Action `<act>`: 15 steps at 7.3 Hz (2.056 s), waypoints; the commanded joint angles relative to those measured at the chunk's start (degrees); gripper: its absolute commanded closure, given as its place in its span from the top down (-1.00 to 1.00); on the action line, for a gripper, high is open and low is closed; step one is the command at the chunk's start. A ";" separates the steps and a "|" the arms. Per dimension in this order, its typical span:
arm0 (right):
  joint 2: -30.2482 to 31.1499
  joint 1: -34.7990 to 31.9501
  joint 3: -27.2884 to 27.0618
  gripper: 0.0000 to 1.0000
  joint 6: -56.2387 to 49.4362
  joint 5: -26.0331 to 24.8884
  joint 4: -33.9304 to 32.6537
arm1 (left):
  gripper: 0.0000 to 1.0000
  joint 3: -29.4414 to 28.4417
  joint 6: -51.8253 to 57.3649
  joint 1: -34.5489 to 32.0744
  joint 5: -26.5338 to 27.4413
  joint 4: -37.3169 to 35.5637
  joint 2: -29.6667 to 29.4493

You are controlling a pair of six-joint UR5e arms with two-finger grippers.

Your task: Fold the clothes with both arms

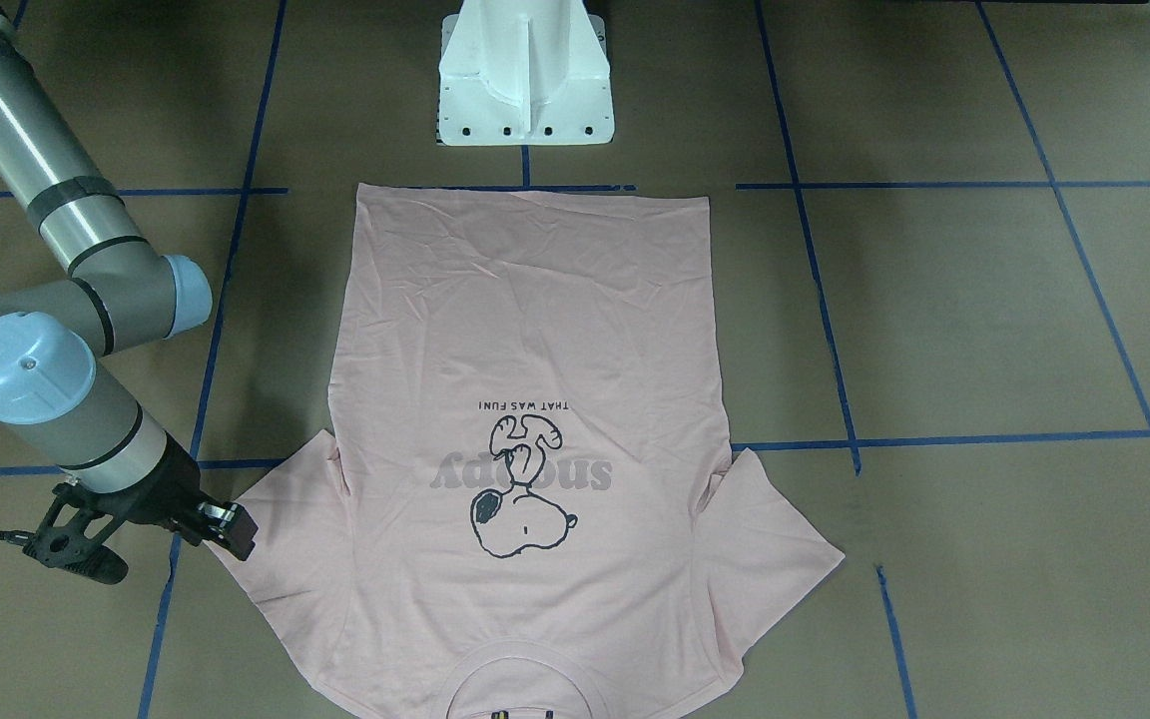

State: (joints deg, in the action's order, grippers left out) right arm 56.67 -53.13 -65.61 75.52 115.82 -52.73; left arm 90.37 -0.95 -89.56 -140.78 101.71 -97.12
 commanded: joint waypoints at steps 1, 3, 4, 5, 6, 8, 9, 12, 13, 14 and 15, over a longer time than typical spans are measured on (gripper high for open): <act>1.25 -0.04 -0.31 0.32 0.15 0.10 -0.10 | 1.00 0.06 -1.94 0.09 -0.81 0.24 -0.09; 2.30 0.22 -0.22 0.20 0.15 -0.07 -0.10 | 1.00 0.15 -2.04 0.00 -0.90 0.24 -0.09; 2.31 0.22 -0.13 0.00 0.24 -0.07 -0.10 | 1.00 0.15 -2.04 0.09 -0.90 0.24 -0.09; 2.31 0.22 -0.13 -0.47 0.24 -0.07 -0.10 | 1.00 0.15 -2.04 0.09 -0.99 0.24 -0.09; 2.31 0.22 -0.13 -0.99 0.24 0.02 -0.10 | 1.00 0.15 -2.04 0.00 -0.99 0.24 0.00; 1.70 0.40 -0.05 -1.00 0.33 -0.07 -0.18 | 1.00 0.07 -2.04 0.00 -0.99 0.24 0.00; 1.00 0.48 -0.05 -1.00 1.02 -0.07 -0.97 | 1.00 0.07 -2.04 0.00 -0.99 0.24 0.00; -4.96 0.66 -0.49 -1.00 4.52 0.02 -1.32 | 1.00 0.59 -2.04 -0.09 -2.22 0.24 0.18; -7.51 1.62 -0.14 -1.00 7.15 -0.68 -2.63 | 1.00 1.64 -2.04 -0.09 -2.31 0.24 0.87; -10.58 4.32 1.43 -1.00 7.53 -5.73 -2.47 | 1.00 2.26 -2.04 -0.09 -2.31 0.24 0.88; -15.05 6.00 6.23 -1.00 7.71 -6.83 -2.47 | 1.00 2.52 -2.04 -0.09 -2.22 0.24 0.88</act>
State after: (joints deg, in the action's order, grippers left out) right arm 46.54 -49.42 -63.63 82.52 111.58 -55.08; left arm 92.34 -2.99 -89.65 -143.03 101.95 -96.33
